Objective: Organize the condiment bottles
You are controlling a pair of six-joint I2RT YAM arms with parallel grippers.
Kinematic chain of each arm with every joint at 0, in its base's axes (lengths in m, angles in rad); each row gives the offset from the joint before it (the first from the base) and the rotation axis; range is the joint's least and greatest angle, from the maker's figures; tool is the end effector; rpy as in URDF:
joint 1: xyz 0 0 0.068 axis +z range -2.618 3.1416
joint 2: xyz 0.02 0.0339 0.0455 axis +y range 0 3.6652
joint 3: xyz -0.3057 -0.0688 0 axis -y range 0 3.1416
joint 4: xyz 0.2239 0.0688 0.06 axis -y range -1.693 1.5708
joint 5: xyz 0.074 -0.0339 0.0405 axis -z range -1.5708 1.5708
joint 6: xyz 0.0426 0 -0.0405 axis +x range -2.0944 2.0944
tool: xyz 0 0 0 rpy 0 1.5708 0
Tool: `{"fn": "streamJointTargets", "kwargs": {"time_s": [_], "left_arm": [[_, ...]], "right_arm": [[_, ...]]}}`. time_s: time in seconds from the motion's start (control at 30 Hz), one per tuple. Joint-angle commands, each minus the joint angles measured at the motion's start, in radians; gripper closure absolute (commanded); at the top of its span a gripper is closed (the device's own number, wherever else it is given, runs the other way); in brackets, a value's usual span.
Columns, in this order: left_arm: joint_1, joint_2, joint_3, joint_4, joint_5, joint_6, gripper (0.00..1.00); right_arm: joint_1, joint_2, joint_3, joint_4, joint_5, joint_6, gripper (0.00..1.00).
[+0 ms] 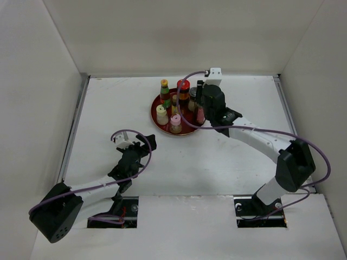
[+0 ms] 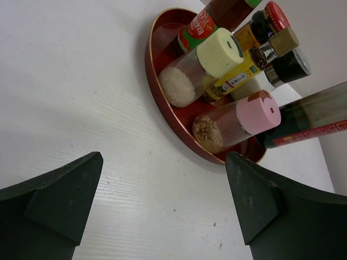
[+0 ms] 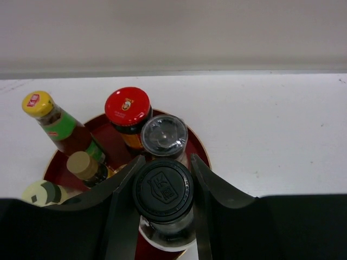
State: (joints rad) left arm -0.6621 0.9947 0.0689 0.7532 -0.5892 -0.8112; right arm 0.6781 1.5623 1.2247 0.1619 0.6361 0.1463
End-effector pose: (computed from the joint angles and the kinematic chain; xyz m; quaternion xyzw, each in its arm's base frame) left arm 0.1280 -0.0697 0.2082 -0.2409 0.7165 -0.2491 0.6054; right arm 0.2924 0.2031 0.3827 0.0025 0.7552 0.0248 0.6550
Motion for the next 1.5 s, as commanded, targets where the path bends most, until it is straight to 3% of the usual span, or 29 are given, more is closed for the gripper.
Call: {"fn": "streamJointTargets", "kwargs": {"time_s": [0.0,0.47,0.77,0.87,0.9,1.07,1.2,1.33,1.47], "left_arm": [[-0.001,0.005,0.023,0.048,0.012,0.004,0.00],[0.005,-0.001,0.022,0.043,0.003,0.004,0.00],[0.002,0.016,0.028,0.049,-0.015,0.006,0.00],[-0.001,0.005,0.025,0.049,-0.015,0.007,0.00],[-0.004,0.005,0.028,0.049,-0.015,0.007,0.00],[-0.011,-0.004,0.032,0.049,-0.015,0.017,0.00],[-0.020,-0.021,0.042,0.035,-0.015,0.058,0.00],[-0.024,-0.034,0.066,-0.008,-0.018,0.086,0.00],[-0.026,-0.050,0.117,-0.154,-0.032,0.073,0.00]], "right_arm": [[0.018,-0.001,0.113,0.211,0.017,0.007,0.72],[0.074,0.125,0.087,0.248,0.023,-0.007,0.65],[0.116,0.071,0.061,0.249,0.096,-0.043,0.29],[0.120,0.010,0.036,0.245,0.109,-0.059,0.11],[0.122,-0.017,0.021,0.246,0.123,-0.059,0.00],[0.122,-0.200,-0.121,0.258,0.169,-0.048,0.00],[0.068,-0.378,-0.330,0.291,0.203,0.019,0.00],[-0.043,-0.504,-0.546,0.281,0.194,0.163,0.00],[-0.154,-0.531,-0.694,0.286,0.149,0.335,0.00]]}}
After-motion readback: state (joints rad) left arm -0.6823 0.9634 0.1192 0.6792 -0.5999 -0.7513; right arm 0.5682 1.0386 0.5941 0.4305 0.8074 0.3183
